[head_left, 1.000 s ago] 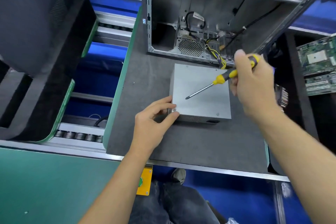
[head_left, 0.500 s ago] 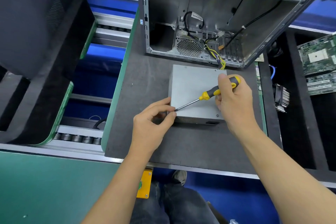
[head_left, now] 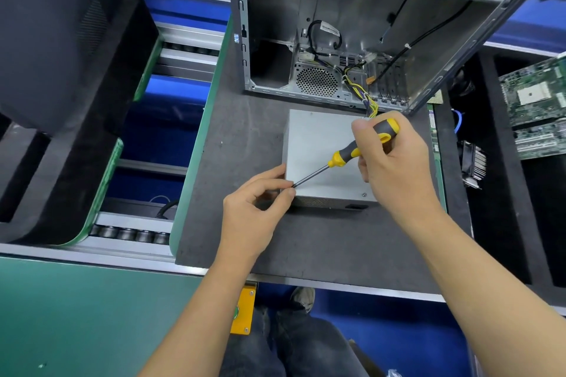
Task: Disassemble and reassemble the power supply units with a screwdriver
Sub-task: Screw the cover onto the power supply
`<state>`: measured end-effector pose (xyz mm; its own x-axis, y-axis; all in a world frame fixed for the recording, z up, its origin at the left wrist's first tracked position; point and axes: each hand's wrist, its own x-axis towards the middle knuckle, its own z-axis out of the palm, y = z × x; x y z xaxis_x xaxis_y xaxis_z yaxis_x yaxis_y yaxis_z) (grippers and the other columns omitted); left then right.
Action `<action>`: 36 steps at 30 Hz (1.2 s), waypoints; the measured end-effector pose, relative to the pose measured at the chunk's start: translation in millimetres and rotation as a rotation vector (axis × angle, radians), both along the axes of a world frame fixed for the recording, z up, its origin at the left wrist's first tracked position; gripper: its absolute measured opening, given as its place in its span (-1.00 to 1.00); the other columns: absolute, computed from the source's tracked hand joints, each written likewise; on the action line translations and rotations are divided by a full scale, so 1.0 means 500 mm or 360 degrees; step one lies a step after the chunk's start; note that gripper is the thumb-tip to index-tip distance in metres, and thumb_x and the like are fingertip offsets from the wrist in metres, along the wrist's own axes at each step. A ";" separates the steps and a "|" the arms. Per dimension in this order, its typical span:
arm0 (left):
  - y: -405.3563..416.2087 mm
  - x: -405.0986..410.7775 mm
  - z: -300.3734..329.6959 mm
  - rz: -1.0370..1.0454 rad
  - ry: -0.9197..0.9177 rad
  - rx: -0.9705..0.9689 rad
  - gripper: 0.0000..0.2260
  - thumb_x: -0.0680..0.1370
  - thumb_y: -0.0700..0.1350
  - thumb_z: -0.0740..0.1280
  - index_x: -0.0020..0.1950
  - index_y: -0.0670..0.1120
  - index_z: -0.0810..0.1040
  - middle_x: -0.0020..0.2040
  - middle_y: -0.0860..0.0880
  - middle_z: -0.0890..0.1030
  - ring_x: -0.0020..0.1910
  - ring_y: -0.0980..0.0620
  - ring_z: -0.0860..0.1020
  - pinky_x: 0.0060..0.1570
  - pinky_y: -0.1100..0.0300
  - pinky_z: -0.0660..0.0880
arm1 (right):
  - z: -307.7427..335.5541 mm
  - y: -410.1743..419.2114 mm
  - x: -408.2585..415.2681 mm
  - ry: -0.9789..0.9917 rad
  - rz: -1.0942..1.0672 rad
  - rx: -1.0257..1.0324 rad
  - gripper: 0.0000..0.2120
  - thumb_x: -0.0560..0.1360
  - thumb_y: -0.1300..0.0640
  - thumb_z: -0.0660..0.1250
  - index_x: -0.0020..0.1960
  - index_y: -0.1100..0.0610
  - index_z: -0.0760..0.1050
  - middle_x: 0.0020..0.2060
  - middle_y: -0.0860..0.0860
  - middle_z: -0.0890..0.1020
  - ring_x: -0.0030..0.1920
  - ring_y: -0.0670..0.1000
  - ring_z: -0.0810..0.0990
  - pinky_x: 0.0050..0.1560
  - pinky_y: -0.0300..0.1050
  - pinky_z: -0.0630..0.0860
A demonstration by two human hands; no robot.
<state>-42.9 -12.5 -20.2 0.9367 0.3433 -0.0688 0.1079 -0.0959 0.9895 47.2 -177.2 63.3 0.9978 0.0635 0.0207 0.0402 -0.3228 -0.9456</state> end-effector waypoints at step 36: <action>0.002 0.002 0.039 0.0259 0.0042 -0.1448 -0.83 0.40 -0.21 0.37 -0.17 -0.07 0.77 -0.24 -0.06 0.70 -0.28 0.10 0.66 -0.23 0.32 0.59 | 0.025 0.005 -0.047 0.0241 -0.0033 0.0628 -0.74 0.51 -0.02 0.35 -0.07 0.16 0.40 -0.30 0.17 0.69 -0.40 0.11 0.62 -0.34 -0.14 0.56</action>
